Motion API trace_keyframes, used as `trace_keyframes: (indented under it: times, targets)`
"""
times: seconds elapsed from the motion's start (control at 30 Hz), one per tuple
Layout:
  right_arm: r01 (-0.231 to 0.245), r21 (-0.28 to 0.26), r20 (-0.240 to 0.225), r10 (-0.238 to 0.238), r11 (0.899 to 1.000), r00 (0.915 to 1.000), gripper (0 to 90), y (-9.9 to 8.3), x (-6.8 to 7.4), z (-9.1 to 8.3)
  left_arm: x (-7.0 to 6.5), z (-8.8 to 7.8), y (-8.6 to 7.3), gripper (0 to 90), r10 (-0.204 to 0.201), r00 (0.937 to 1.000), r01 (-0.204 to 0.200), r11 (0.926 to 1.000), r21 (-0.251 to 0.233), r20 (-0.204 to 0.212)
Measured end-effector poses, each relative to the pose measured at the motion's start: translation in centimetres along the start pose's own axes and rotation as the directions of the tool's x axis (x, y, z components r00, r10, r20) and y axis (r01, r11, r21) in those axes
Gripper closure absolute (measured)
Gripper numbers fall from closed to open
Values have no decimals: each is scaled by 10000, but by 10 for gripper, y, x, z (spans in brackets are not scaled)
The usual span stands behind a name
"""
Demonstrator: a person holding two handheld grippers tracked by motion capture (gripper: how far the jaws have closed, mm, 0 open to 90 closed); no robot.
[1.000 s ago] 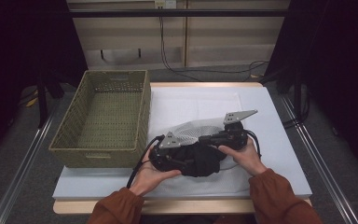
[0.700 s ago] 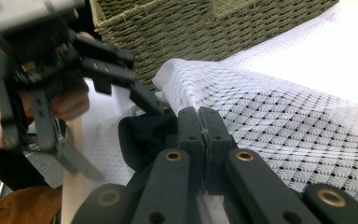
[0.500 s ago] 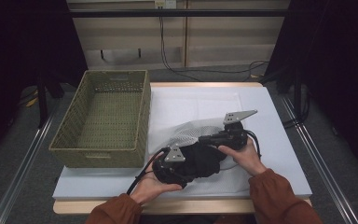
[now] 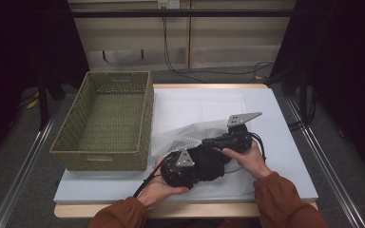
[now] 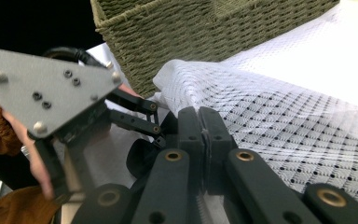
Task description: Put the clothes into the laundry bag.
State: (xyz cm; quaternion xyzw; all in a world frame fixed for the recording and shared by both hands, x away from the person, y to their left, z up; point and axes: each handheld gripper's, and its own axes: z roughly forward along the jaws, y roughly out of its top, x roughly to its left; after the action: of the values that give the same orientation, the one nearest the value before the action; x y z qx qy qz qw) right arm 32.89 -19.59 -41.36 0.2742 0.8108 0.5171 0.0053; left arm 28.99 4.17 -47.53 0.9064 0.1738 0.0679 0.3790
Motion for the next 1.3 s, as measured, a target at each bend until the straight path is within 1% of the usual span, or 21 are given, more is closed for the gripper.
trace_keyframes:
  times: [0.03,0.1,0.13,0.2,0.23,0.33,0.43,0.47,0.53,0.63,0.7,0.73,0.77,0.9,0.93,1.0,1.03,1.1,1.17,1.23,1.3]
  targets:
    - [-3,33,-2,3,10000,10000,887,0,0,1,2,-1,1,419,234,9997,-232,9994,255,-95]
    - [-13,90,-35,14,10000,10000,887,-1,0,2,2,-1,2,485,53,9998,-51,9999,151,-165]
    - [-2,102,-41,2,9999,10000,887,-1,1,3,4,-2,2,518,-30,9998,35,9997,248,-180]
    - [40,127,-21,-40,9999,10000,887,-1,1,3,7,-2,2,586,-193,9998,194,9997,132,-100]
    - [50,121,-22,-49,9999,10000,887,-1,1,3,9,-4,4,618,-93,9998,98,9991,409,-146]
    - [43,143,-1,-43,9999,10000,888,-1,1,3,9,-2,5,681,-81,9996,90,9994,320,-282]
    - [18,141,-36,-17,9999,10000,888,0,1,3,12,-3,5,739,-27,9999,32,9992,395,-135]
    - [29,139,-28,-28,9999,10000,888,0,1,3,12,-3,5,748,-216,9997,219,9993,287,-112]
    - [45,111,-23,-45,9999,10000,888,0,1,2,13,-3,5,761,-101,9999,105,9991,411,-101]
    - [23,98,-53,-23,9999,10000,888,0,1,2,13,-3,6,767,-272,9996,275,9993,249,-109]
    - [41,118,-29,-41,9999,10000,887,0,1,2,14,-3,8,769,-181,9997,186,9991,374,-140]
    - [35,137,-33,-35,9999,10000,888,0,1,3,15,-4,10,769,-18,9998,27,9991,435,-202]
    - [14,131,-31,-14,9999,10000,888,0,1,3,15,-4,11,769,-160,9996,170,9991,398,-248]
    - [-13,140,-64,14,9999,10000,888,0,0,3,21,-3,14,771,-418,9987,423,9990,163,-297]
    - [-12,117,-47,12,9999,10000,888,0,1,3,22,-4,15,771,-403,9989,409,9989,246,-247]
    - [1,137,-61,0,9999,10000,888,0,1,3,23,-3,16,771,-554,9977,557,9984,73,-384]
    - [12,136,-61,-11,9999,10000,888,0,1,3,25,-4,17,771,-458,9984,463,9989,123,-328]
    - [16,123,-61,-15,9999,10000,888,1,1,2,26,-4,19,771,-593,9975,597,9982,97,-383]
    - [10,86,-89,-9,10000,10000,888,1,1,1,27,-1,20,771,-795,9961,788,9967,-197,-392]
    - [31,73,-94,-31,10000,10000,888,2,1,1,28,0,21,771,-745,9964,739,9972,-142,-410]
    - [13,55,-104,-12,10000,9999,888,2,1,1,28,1,21,771,-996,9943,985,9947,-309,-371]
